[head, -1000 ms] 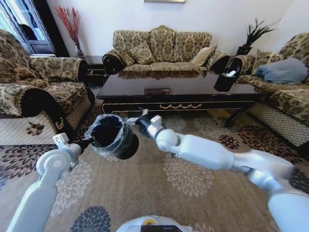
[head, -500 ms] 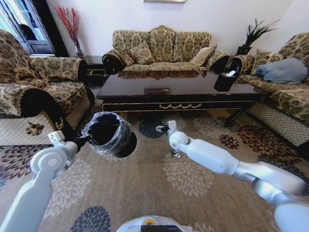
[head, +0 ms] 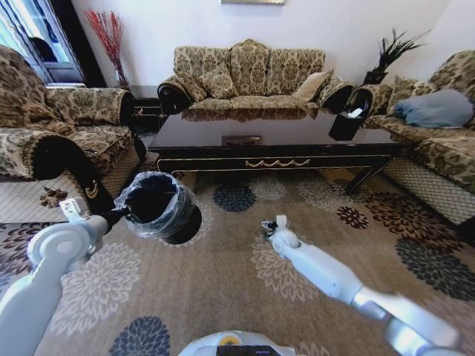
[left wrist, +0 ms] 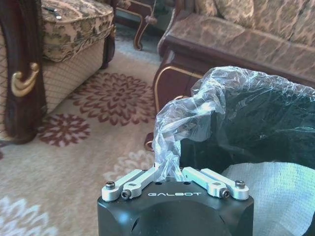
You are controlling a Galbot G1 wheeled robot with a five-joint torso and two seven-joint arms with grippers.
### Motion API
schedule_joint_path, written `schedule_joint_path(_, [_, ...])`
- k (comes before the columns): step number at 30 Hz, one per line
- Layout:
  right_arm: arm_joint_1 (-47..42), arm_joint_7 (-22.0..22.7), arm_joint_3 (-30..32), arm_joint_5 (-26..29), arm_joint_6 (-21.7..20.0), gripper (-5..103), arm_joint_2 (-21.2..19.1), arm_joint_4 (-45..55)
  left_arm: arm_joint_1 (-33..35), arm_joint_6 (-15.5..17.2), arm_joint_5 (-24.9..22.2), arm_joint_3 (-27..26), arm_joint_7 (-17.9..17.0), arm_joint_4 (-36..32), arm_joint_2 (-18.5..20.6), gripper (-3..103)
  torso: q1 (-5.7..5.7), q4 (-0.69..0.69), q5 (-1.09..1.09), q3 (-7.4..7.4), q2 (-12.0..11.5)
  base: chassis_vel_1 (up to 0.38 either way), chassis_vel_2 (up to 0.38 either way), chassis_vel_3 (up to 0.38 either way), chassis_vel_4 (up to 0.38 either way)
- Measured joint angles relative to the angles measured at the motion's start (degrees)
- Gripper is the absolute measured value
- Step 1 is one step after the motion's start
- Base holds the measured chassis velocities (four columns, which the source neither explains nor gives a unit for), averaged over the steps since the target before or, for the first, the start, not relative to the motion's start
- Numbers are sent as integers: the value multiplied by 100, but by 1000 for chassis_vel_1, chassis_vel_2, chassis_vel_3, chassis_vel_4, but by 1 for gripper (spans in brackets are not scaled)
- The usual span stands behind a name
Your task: Move to the front of the table and pick up the trash from the floor, then place it into the trash bin.
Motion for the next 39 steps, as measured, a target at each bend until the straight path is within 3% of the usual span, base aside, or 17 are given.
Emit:
schedule_joint_path(5, [-373, -278, 801, -388, 351, 100, 586, -461, 78, 0, -113, -76, -134, 51, 114, 2, 0, 4, 0, 0, 0, 0, 0, 0, 0])
schedule_joint_path(9, [-479, -396, 1073, -481, 452, 100, 828, -667, 40, 0, -214, -97, -235, 29, 48, 2, 0, 1, 1, 0, 0, 0, 0, 0, 0])
schedule_joint_path(16, [-308, -623, 1140, -502, 558, 100, 1018, -1144, 28, 0, -396, -256, -342, -59, -147, 2, -1, -1, -1, 0, 0, 0, 0, 0, 0])
schedule_joint_path(21, [25, -839, 1215, -874, 797, 100, 1427, -1945, 172, 0, -465, -440, -341, -116, -141, 2, 0, 4, 0, 0, 0, 0, 0, 0, 0])
schedule_joint_path(24, [175, -783, 1519, -1551, 814, 100, 1687, -2513, 403, 0, -573, -691, -343, -180, -42, 2, 0, 2, -1, 0, 0, 0, 0, 0, 0])
schedule_joint_path(27, [198, -746, 1887, -1889, 816, 100, 1835, -2786, 734, 0, -678, -1011, -349, -222, 28, 2, 0, -1, 0, 1, 0, 0, 0, 0, 0])
schedule_joint_path(32, [95, -902, 2268, -1822, 918, 100, 1886, -2838, 1208, 0, -674, -1374, -350, -247, -6, 2, 0, 4, 0, 0, 0, 0, 0, 0, 0])
schedule_joint_path(35, [-40, -1495, 2408, -1730, 1169, 100, 1847, -2924, 1304, 1, -644, -1481, -350, -228, -104, 2, -1, 2, -1, 0, 0, 0, 0, 0, 0])
schedule_joint_path(39, [-88, -2262, 2526, -2068, 1663, 100, 1854, -3296, 1304, -1, -614, -1497, -350, -174, -134, 2, -1, -2, 0, 0, 0, 0, 0, 0, 0])
